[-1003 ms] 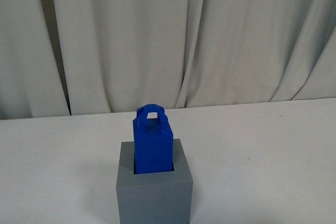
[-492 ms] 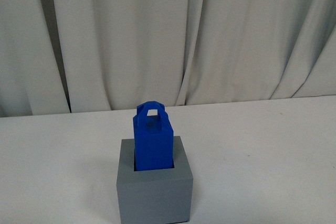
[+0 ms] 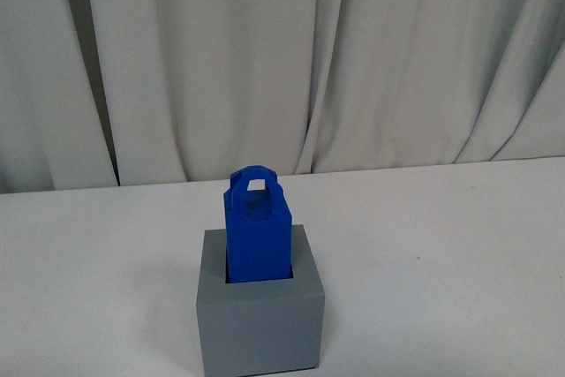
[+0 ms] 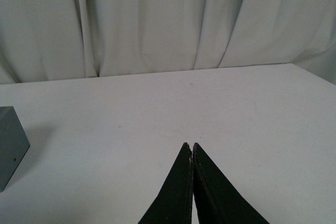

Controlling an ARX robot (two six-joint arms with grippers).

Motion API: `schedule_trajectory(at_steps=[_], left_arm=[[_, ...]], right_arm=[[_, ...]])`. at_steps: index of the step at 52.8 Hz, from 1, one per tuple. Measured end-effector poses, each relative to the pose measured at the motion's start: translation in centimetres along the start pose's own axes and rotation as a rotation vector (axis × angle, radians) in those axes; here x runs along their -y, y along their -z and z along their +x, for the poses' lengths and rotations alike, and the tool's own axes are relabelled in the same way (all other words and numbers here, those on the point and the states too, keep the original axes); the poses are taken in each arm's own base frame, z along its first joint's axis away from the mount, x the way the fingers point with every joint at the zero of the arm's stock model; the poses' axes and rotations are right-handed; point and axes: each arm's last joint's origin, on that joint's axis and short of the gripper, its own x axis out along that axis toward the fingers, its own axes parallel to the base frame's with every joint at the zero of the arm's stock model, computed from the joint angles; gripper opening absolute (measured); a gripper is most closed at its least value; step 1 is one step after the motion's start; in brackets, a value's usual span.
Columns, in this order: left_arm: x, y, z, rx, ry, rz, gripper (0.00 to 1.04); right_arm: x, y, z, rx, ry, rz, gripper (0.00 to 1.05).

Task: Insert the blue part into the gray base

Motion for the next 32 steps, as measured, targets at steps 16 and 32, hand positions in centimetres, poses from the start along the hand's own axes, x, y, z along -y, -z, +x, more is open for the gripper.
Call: schedule_trajectory(at_steps=[16, 32], left_arm=[[0.0, 0.0, 0.0, 0.0, 0.0, 0.0, 0.99], [0.0, 0.0, 0.0, 0.0, 0.0, 0.0, 0.99]], right_arm=[[0.0, 0.2, -1.2, -0.003, -0.001, 0.0, 0.02], [0.0, 0.3, -1.2, -0.006, -0.001, 0.0, 0.33]])
